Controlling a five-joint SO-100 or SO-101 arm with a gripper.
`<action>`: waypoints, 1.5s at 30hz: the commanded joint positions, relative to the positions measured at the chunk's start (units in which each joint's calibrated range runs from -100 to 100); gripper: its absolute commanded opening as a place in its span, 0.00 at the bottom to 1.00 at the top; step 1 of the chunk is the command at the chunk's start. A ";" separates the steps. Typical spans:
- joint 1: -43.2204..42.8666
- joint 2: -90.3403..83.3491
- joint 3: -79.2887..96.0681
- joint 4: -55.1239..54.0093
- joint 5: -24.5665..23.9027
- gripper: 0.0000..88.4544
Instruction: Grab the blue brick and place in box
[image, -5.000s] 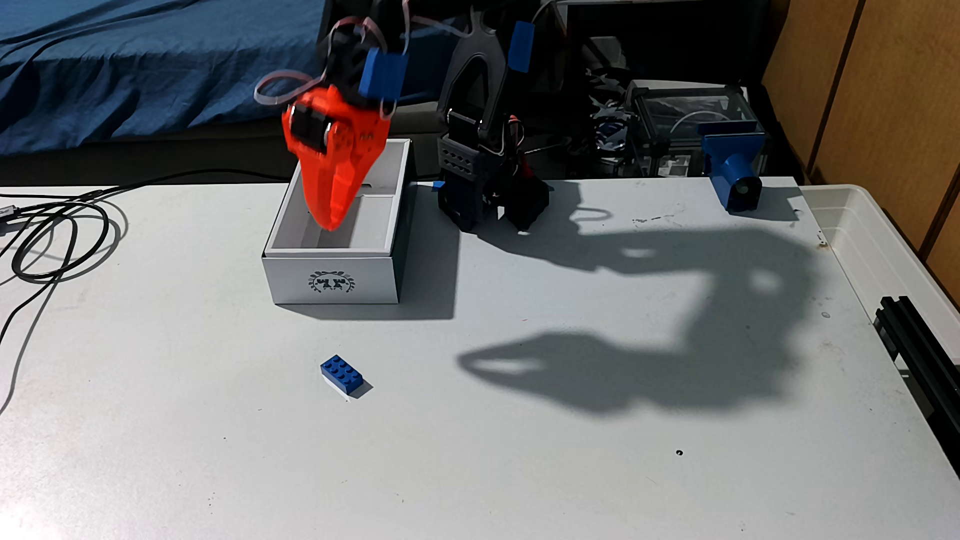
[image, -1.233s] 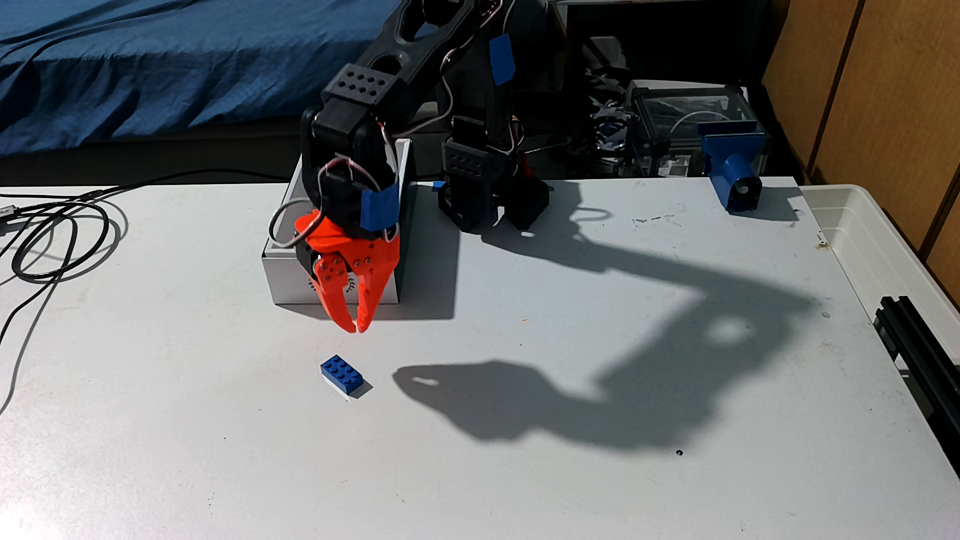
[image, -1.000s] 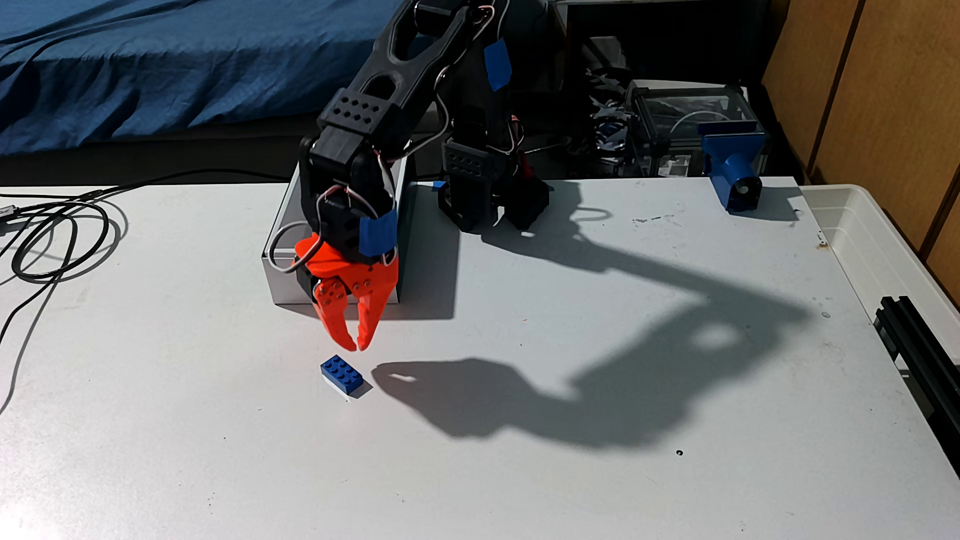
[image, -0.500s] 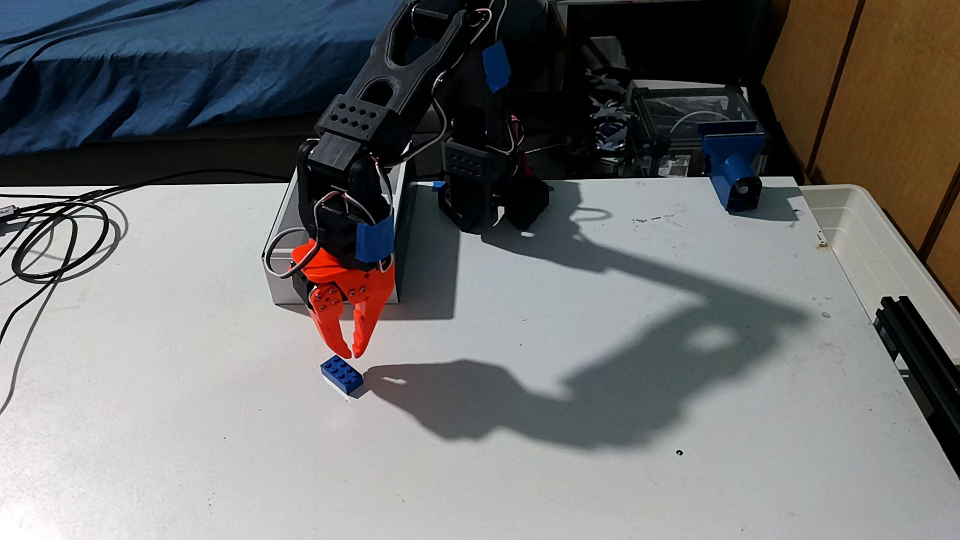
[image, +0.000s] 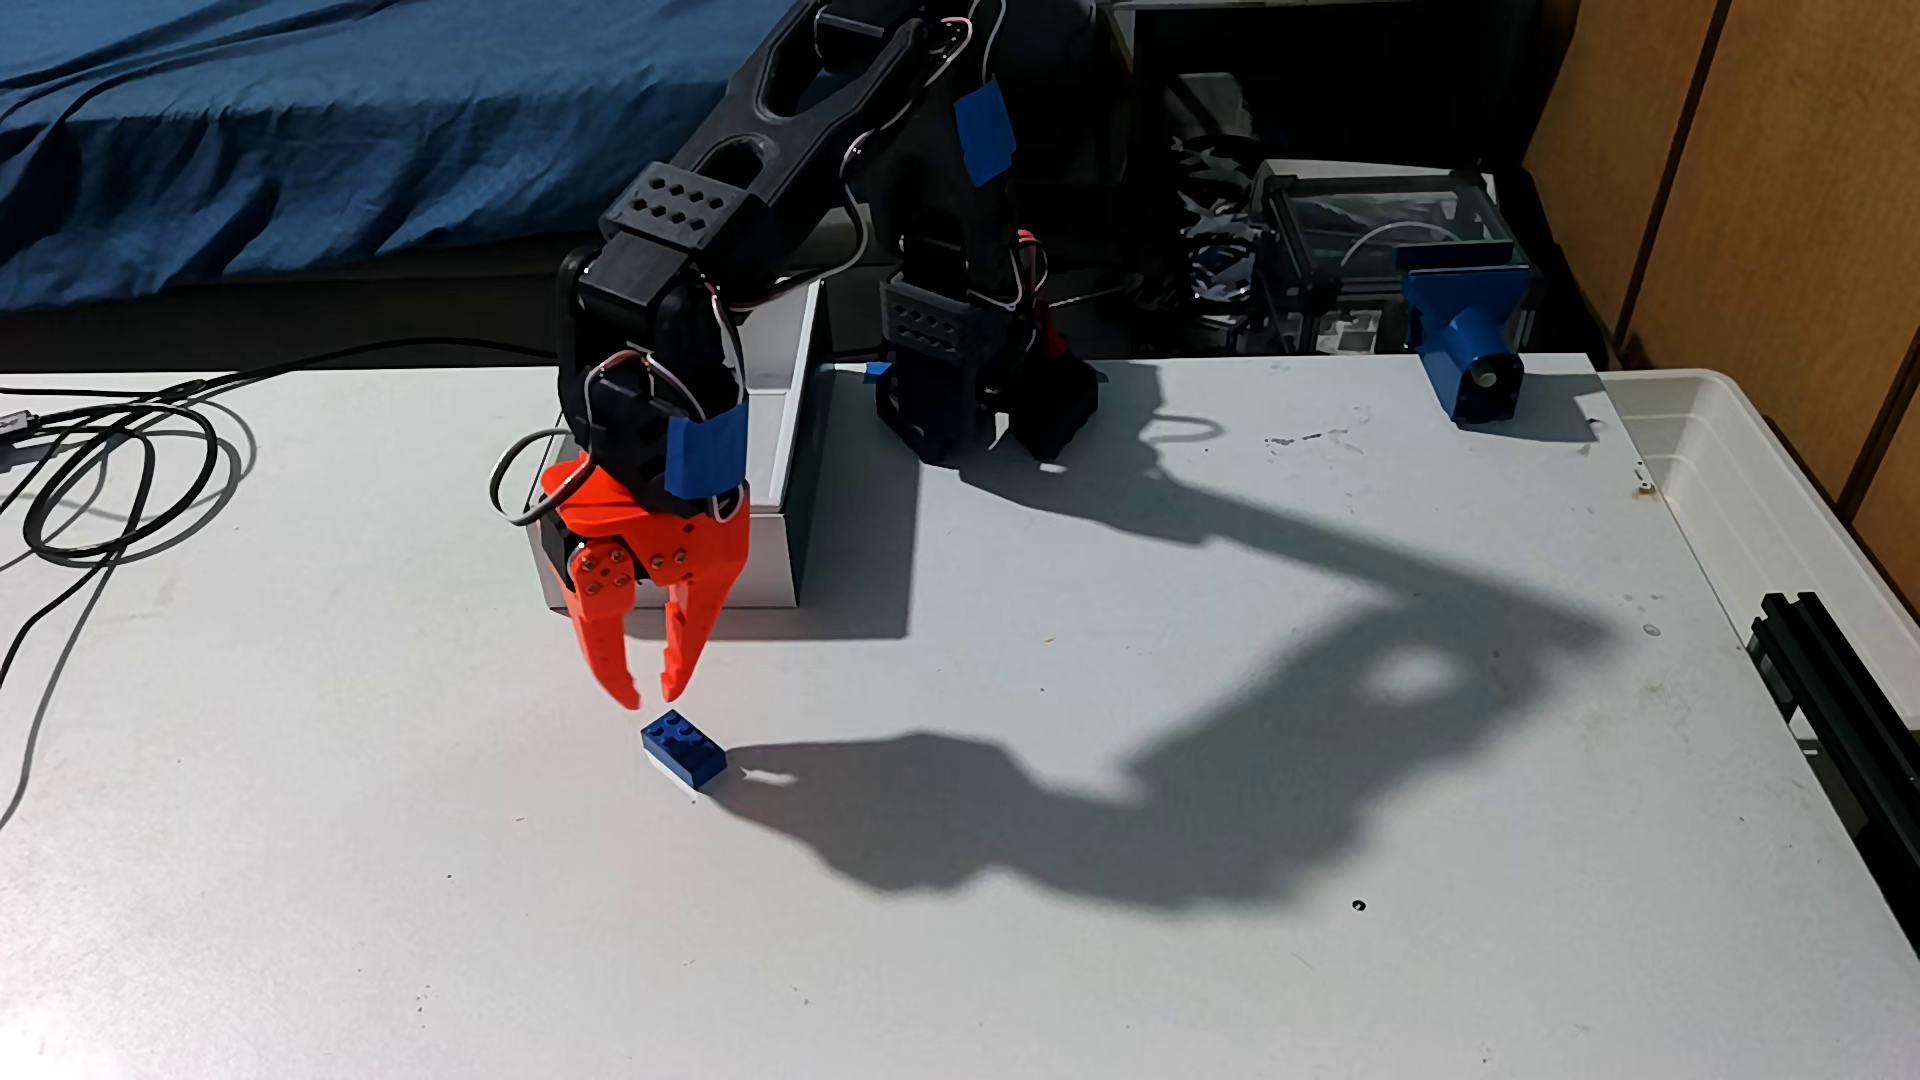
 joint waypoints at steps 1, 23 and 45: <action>0.61 -0.62 -2.30 0.36 0.24 0.10; 0.83 0.14 -2.03 2.26 0.29 0.24; -4.52 4.62 -2.48 6.65 -1.81 0.29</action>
